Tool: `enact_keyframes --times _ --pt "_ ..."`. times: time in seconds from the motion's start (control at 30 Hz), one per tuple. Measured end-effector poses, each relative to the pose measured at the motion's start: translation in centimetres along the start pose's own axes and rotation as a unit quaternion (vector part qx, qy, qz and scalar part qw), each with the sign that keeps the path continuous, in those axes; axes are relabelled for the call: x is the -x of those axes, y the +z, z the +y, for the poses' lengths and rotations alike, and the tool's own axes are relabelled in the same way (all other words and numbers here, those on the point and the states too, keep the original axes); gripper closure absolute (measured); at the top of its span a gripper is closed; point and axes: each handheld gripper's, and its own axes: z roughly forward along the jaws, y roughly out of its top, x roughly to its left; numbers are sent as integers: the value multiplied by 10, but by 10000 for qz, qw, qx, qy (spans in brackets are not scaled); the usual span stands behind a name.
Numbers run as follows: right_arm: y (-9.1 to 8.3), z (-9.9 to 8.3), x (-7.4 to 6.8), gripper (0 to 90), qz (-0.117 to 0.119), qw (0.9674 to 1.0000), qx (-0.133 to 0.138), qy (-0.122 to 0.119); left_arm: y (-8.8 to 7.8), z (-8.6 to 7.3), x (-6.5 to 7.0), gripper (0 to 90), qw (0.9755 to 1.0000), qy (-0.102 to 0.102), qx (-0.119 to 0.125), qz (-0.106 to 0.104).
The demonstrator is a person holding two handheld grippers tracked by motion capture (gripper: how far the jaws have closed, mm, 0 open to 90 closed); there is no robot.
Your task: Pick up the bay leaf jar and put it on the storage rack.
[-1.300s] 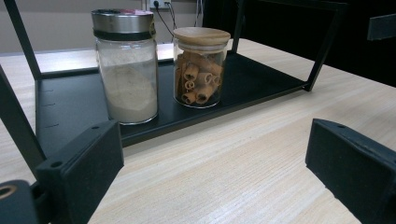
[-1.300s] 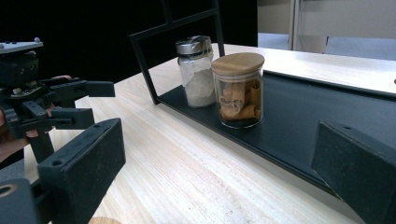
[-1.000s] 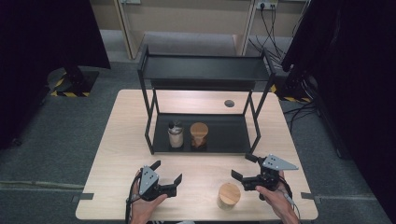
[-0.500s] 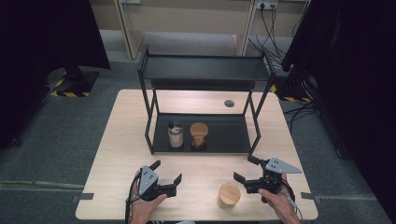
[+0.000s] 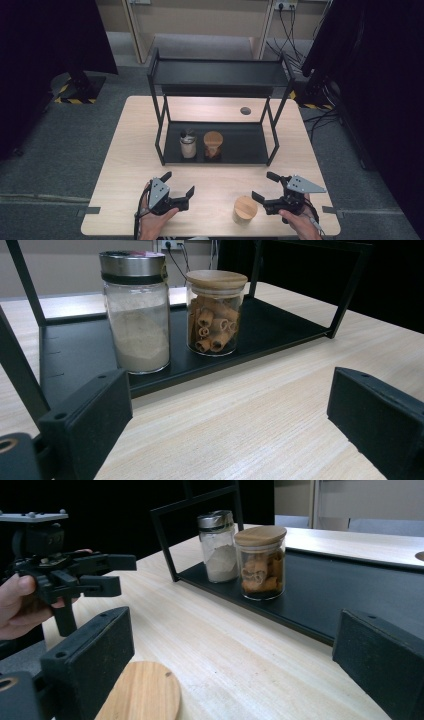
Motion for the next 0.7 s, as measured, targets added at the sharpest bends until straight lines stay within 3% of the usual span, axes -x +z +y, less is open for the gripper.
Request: enact_keyframes --times 0.7 --pt "1 -9 -24 28 185 9990 -254 -333 0 0 0 32 10000 3 15 15"
